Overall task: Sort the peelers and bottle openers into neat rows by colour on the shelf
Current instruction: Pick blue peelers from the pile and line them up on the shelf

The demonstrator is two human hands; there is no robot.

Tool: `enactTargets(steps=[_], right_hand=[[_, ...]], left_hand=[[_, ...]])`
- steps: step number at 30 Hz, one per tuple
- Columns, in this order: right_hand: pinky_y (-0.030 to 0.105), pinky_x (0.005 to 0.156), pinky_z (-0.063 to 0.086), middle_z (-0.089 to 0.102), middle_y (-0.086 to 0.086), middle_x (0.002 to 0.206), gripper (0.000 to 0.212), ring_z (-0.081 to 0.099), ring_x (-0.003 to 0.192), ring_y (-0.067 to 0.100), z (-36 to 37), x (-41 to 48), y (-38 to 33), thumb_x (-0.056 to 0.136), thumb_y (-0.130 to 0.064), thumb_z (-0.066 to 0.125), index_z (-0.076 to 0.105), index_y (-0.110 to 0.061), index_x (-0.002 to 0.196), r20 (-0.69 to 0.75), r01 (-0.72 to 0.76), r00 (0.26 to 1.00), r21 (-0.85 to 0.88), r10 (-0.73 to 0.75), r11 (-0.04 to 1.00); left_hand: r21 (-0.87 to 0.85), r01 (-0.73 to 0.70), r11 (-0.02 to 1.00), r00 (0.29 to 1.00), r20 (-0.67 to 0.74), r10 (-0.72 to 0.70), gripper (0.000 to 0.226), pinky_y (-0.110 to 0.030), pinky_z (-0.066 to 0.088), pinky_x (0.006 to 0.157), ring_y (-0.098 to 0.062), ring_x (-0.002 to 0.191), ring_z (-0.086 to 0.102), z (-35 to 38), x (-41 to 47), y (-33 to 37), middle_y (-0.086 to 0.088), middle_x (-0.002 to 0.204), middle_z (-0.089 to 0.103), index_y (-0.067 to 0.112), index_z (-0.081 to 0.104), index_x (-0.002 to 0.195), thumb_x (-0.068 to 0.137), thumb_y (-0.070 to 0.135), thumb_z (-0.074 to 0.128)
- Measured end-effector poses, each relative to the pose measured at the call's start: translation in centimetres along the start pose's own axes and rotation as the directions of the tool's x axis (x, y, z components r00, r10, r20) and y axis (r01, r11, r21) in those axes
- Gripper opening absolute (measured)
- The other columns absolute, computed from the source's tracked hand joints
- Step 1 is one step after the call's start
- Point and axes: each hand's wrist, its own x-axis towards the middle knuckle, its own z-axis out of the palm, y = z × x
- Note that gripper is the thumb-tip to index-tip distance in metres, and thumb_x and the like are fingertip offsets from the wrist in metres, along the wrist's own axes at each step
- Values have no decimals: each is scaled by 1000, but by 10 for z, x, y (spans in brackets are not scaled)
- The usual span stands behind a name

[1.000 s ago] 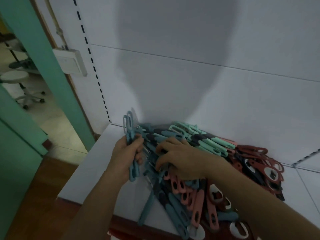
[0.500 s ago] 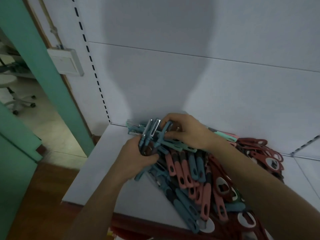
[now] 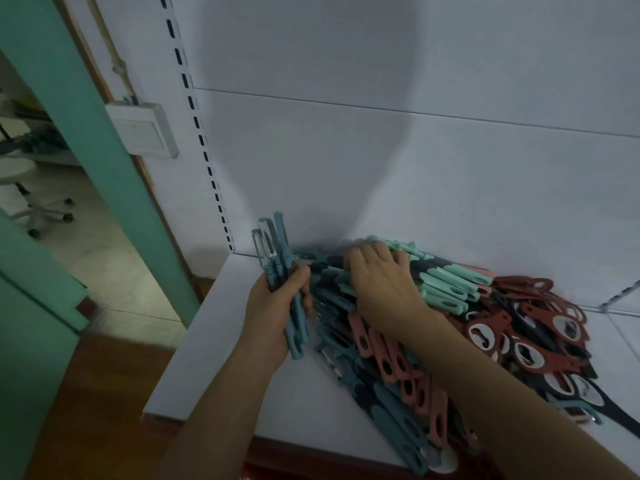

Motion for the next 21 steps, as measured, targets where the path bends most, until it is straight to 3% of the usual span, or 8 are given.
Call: enactTargets(steps=[2,5,7,9,12,14,17,21], right_hand=[[39,74,32,61,4,102,34,51,98,29,-8,-6,0,80,4,55,51,-17,107,-57,-30,998,109,37,994],[36,67,38,64,4,94,10,58,83,26,-27,-13,5,99,-9,55,54,-15,107,-145,-101,975,393,170,914],[29,68,45,66,0,94,7,60,81,14,-42,-17,-2,103,-17,55,53,-20,109,-97,-154,956,635,276,757],[12,70,44,66,-6,97,9,60,87,3,-51,-17,-17,102,-19,58,56,-23,110,-42,-147,960,764,275,628],[14,78,43,67,-5,102,12,59,92,6,-41,-13,-35,98,-18,64,68,-18,109,-64,-58,988,688,141,724],[25,75,46,68,-3,93,9,59,87,13,-32,-5,-27,97,-17,63,72,-18,99,-107,-61,980,652,171,756],[40,79,52,67,-1,97,9,60,92,22,-19,13,3,93,-16,61,70,-19,95,-186,-84,966,432,180,898],[48,94,43,51,3,126,28,46,119,28,-6,26,11,98,-29,56,57,-21,124,148,-86,985,-14,87,996]], left_hand=[[-66,-8,998,999,-40,5,15,-28,50,54,-14,58,54,-1,3,-1,-3,72,57,10,63,100,91,17,73],[-133,-90,987,992,-102,77,26,-29,50,56,-13,58,53,0,5,-1,0,68,56,15,59,90,78,26,79],[-162,-123,979,991,-70,113,35,-30,53,58,-14,60,56,7,5,2,0,69,59,13,57,94,74,31,79],[-190,-115,975,993,10,119,38,-34,59,65,-19,69,66,18,4,5,-4,77,67,9,61,100,74,31,79],[-222,-100,970,995,-14,99,25,-39,60,78,-28,86,69,29,9,5,-14,93,69,5,64,104,84,13,75],[-221,-92,971,993,-91,73,12,-38,60,74,-26,81,68,27,15,5,-13,87,68,9,63,93,91,-2,66],[-280,-38,959,996,-87,13,12,-35,62,64,-23,73,72,15,18,7,-12,89,71,10,59,94,97,-2,61],[-204,-16,979,993,-119,-8,15,-26,53,49,-13,53,56,6,12,7,-5,74,66,13,61,83,94,6,68]])
